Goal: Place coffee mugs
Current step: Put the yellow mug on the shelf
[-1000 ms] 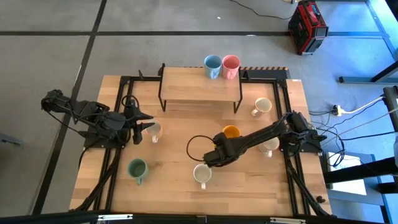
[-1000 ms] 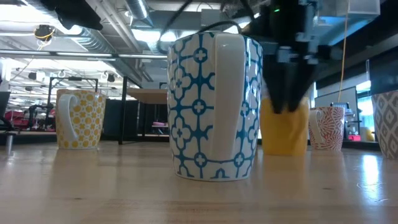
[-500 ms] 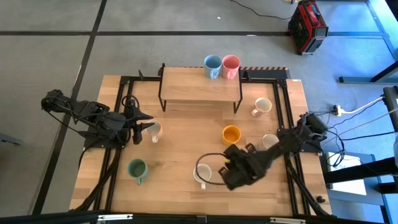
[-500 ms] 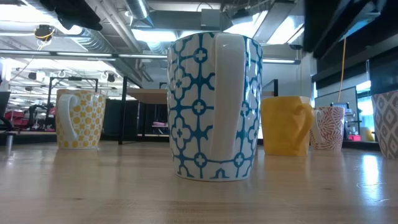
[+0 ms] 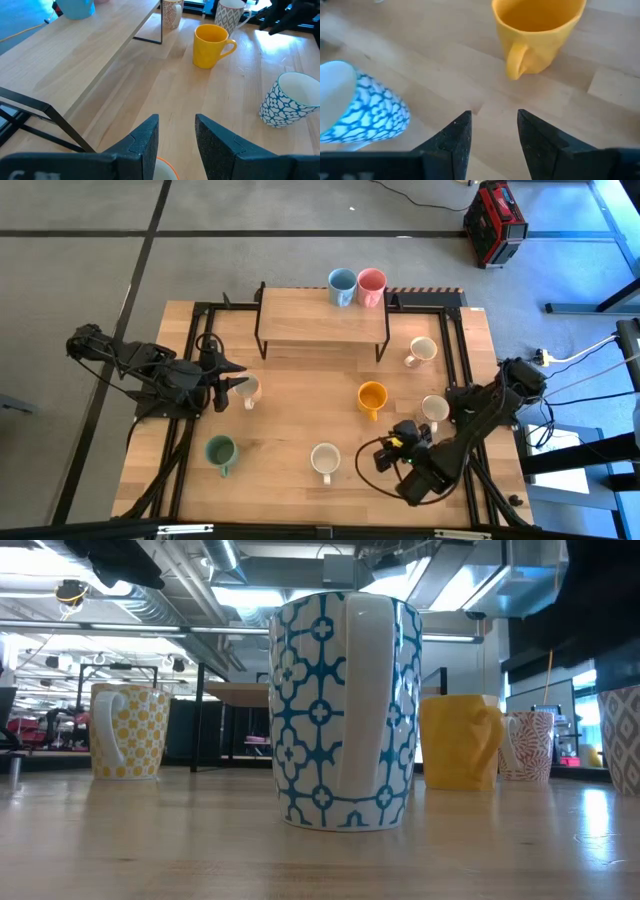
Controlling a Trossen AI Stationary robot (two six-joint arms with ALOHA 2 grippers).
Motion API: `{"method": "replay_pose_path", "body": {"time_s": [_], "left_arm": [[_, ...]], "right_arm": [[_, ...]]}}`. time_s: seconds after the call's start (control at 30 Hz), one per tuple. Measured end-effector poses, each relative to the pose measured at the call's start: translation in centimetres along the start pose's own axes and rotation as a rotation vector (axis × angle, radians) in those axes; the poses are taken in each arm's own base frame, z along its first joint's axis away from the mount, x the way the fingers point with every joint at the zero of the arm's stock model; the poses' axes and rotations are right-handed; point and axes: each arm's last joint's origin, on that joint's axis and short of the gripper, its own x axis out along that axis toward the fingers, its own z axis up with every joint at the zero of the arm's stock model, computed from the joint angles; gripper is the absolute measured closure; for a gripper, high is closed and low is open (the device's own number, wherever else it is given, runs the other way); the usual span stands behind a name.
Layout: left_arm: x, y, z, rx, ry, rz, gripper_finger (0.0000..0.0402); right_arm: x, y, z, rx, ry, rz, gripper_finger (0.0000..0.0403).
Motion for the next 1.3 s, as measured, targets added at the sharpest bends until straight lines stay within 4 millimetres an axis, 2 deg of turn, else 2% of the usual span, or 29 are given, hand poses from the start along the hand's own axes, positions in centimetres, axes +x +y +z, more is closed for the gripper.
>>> {"method": "replay_pose_path", "body": {"time_s": [0.17, 0.3, 0.47, 0.67, 0.87, 1.13, 1.3], "left_arm": [[0.0, 0.0, 0.0, -0.001, 0.003, -0.007, 0.0279], [0.0, 0.0, 0.0, -0.001, 0.003, -0.008, 0.0279], [0.0, 0.0, 0.0, 0.016, 0.004, -0.01, 0.0279], [0.0, 0.0, 0.0, 0.026, 0.008, -0.016, 0.0279], [0.0, 0.0, 0.0, 0.026, 0.008, -0.017, 0.0279], [0.0, 0.0, 0.0, 0.027, 0.008, -0.017, 0.0279], [0.0, 0.0, 0.0, 0.027, 0.008, -0.017, 0.0279]], "right_arm": [[1.8, -0.9, -0.3, 0.009, -0.022, -0.019, 0.0202], [4.0, -1.5, -0.1, 0.035, -0.049, -0.024, 0.0164], [6.7, -1.8, 0.2, 0.005, -0.073, 0.022, 0.0161], [8.6, -2.8, 1.3, -0.017, -0.111, -0.048, 0.0195], [9.1, -2.9, 1.7, -0.033, -0.118, -0.061, 0.0237], [9.0, -3.0, 1.7, -0.085, -0.109, -0.072, 0.0374], [9.0, -2.9, 1.7, -0.086, -0.109, -0.07, 0.0374]]}}
